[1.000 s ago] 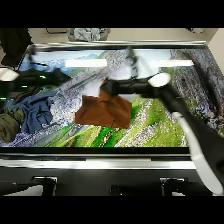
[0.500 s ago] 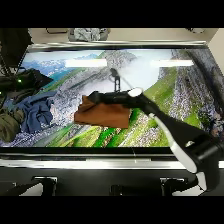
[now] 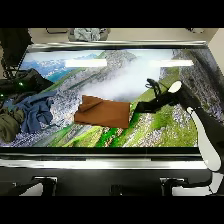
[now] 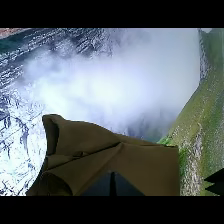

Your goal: Fold the shirts.

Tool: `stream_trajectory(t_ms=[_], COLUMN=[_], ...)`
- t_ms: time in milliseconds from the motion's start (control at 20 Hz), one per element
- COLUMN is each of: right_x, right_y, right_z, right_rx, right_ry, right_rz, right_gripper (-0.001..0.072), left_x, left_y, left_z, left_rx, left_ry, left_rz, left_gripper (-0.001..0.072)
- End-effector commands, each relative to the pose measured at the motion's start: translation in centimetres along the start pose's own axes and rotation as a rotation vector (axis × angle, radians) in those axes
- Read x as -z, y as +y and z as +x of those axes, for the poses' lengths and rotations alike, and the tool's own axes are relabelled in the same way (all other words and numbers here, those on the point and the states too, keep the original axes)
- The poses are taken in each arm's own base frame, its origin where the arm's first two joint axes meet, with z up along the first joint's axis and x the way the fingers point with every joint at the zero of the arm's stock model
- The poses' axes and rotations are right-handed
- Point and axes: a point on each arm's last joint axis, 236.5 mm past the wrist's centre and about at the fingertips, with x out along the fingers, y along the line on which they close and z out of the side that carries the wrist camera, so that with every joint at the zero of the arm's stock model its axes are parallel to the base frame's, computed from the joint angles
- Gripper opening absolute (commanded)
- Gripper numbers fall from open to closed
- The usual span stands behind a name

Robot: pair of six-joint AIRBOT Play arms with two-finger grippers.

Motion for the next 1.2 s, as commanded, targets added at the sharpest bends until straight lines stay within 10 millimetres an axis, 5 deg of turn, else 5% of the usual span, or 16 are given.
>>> stream_trajectory(t_ms=[0,250,450,500,600,650,800,1050,1150], right_x=[0.3,-2.5,-1.5,-1.5,-1.9,-2.4,-5.0,-9.5,-9.3], right_y=[1.7,4.1,4.6,4.6,4.4,4.8,6.6,8.0,6.0], right_z=[3.7,7.1,7.3,7.3,7.3,6.9,1.4,-16.3,-22.3], right_rx=[-0.148,-0.198,-0.232,-0.228,-0.223,-0.239,-0.280,-0.175,-0.090], right_ry=[-0.013,-0.113,-0.070,-0.070,-0.089,-0.105,-0.158,-0.339,-0.390], right_rz=[0.062,0.044,0.048,0.047,0.053,0.038,-0.123,-0.221,-0.202], right_gripper=[0.0635,0.0634,0.0611,0.0494,0.0043,0.0037,0.0037,0.0037,0.0037], left_x=[0.0,0.1,0.0,0.0,0.1,0.1,0.1,0.1,0.0], left_y=[0.0,0.0,-0.1,-0.1,-0.1,-0.1,-0.1,-0.1,-0.1], left_z=[0.0,0.0,0.0,0.0,0.0,0.0,0.0,0.0,0.0], left_rx=[0.000,0.001,0.004,0.004,0.004,0.004,0.003,0.003,0.003], left_ry=[0.000,0.002,0.001,0.001,0.002,0.003,0.003,0.001,0.000], left_rz=[0.008,0.029,0.027,0.027,0.027,0.028,0.028,0.028,0.028], left_gripper=[0.0029,0.0029,0.0029,0.0028,0.0029,0.0029,0.0029,0.0029,0.0029])
